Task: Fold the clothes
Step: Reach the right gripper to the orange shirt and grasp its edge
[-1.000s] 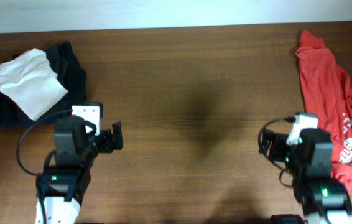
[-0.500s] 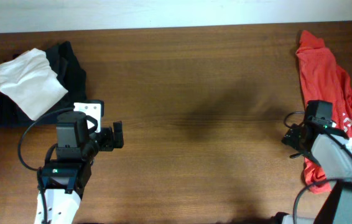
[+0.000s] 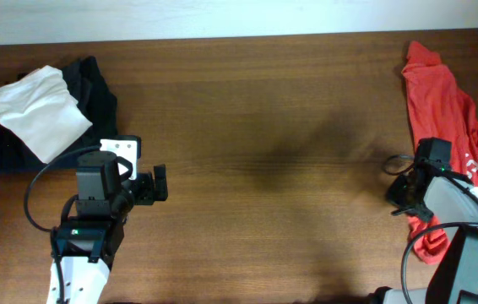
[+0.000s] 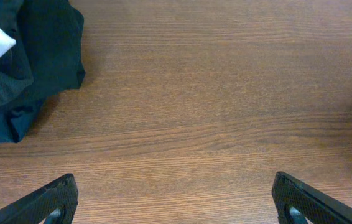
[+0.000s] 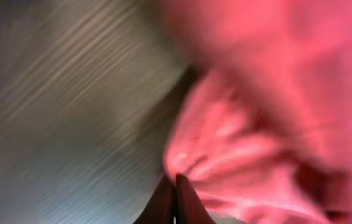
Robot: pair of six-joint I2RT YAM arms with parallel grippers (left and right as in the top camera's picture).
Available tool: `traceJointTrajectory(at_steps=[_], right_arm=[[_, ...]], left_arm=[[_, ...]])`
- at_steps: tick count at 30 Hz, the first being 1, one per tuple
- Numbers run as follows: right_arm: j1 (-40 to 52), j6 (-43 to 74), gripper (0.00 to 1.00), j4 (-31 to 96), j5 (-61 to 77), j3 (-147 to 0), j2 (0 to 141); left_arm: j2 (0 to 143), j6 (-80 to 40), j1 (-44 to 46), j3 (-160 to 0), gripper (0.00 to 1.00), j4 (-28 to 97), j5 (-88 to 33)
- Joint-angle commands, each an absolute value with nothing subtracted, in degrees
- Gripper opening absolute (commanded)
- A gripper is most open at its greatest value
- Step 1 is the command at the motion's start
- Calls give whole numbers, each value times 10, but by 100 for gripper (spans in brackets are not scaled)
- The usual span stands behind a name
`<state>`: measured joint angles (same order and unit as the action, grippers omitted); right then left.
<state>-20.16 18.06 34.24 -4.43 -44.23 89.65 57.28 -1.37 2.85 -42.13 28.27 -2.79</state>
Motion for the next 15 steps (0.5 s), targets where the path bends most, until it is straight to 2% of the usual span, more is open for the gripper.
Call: traceJointTrajectory(at_steps=[1, 4, 7, 11, 15], right_arm=[[-173, 18, 4, 369, 314, -465, 881], [-88, 16, 4, 364, 442, -485, 868], [35, 95, 4, 279, 446, -514, 863], [177, 175, 4, 168, 339, -540, 863], [291, 196, 4, 81, 218, -548, 863]], left_arm=[[573, -17, 30, -434, 99, 276, -33], [573, -17, 31, -434, 99, 266, -32], [573, -17, 30, -434, 99, 264, -32], [573, -17, 30, -434, 99, 252, -32], [573, -17, 30, -434, 99, 236, -32]])
